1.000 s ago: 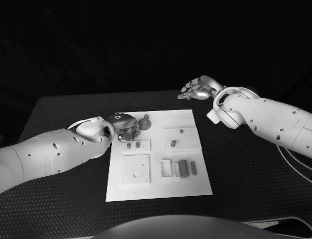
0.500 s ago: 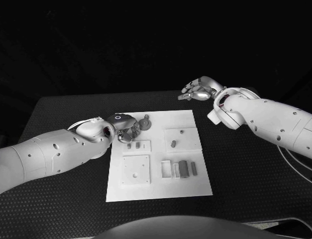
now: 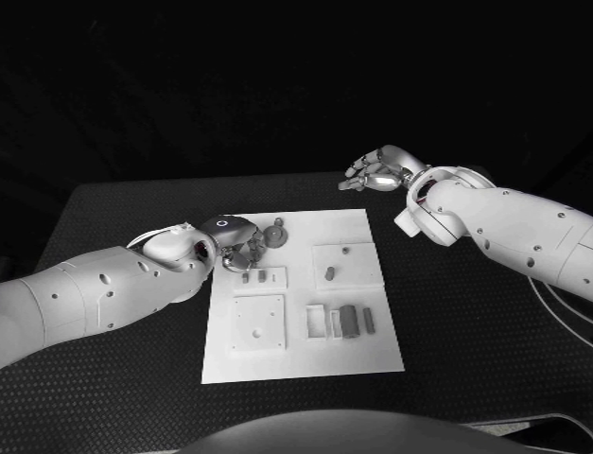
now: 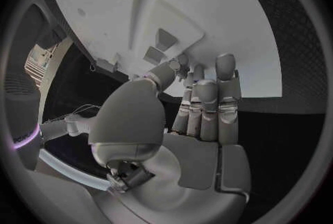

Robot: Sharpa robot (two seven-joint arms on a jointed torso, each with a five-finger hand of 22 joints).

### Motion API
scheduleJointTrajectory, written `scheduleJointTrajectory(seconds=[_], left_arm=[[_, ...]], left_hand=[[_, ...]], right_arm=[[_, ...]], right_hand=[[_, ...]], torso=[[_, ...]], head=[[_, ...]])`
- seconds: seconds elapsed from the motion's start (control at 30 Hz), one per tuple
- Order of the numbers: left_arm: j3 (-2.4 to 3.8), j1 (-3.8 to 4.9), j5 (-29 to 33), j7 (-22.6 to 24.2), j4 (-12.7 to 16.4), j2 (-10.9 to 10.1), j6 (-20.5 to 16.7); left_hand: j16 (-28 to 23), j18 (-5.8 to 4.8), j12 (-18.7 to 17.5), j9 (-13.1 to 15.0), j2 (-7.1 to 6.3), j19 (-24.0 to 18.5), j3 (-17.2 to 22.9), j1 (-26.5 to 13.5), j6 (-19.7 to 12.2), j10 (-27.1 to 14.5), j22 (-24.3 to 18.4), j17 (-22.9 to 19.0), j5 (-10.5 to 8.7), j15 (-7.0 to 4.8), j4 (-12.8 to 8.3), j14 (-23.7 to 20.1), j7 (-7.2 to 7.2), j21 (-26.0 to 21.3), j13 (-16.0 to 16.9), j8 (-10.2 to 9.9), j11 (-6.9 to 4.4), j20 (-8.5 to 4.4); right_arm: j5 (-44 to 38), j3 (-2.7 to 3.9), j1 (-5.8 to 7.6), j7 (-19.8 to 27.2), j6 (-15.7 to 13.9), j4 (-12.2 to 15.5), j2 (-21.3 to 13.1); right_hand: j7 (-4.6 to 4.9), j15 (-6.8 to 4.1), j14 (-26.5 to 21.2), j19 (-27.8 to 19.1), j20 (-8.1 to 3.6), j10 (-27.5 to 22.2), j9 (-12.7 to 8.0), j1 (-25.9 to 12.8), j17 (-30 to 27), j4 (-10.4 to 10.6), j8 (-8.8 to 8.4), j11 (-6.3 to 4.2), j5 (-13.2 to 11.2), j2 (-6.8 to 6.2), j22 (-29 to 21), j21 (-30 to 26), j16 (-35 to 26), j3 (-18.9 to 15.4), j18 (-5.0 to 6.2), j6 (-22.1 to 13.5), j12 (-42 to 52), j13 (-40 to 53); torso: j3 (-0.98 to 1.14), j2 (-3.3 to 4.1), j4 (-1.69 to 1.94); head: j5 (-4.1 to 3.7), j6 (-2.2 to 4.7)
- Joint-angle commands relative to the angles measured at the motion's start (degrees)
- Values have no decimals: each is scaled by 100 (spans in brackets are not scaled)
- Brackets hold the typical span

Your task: Assemble the parts on the task board

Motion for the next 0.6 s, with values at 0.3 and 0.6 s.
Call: scheduleJointTrajectory(seconds=[0.3, 0.6], left_arm=[[-9, -26, 26, -89, -11, -126, 4], [246, -21, 264, -50, 31, -418, -116]], left_hand=[[8, 555, 6, -6, -41, 0, -74, -21, -115, -147, 117, -11, 21, 58, -7, -26, -11, -32, 15, -29, 41, 49], [5, 557, 10, -5, -59, -14, -79, -21, -125, -161, 116, -14, 23, 68, -9, -34, 0, -41, 19, -26, 50, 60]], right_arm=[[0, 2, -4, 16, 72, -12, -18], [10, 1, -4, 178, 200, -111, -56]], right_hand=[[120, 31, 8, -38, 0, 33, -13, -3, 12, -35, 36, 3, 10, 6, 20, -41, -40, -21, -51, -41, -39, -19], [117, 30, 24, -33, -3, 54, -28, 196, 32, -87, 55, 2, 10, 13, 54, -60, -59, 20, -46, -40, -63, -54]], torso=[[-4, 0, 0], [-7, -10, 10]], head=[[1, 13], [-10, 45]])
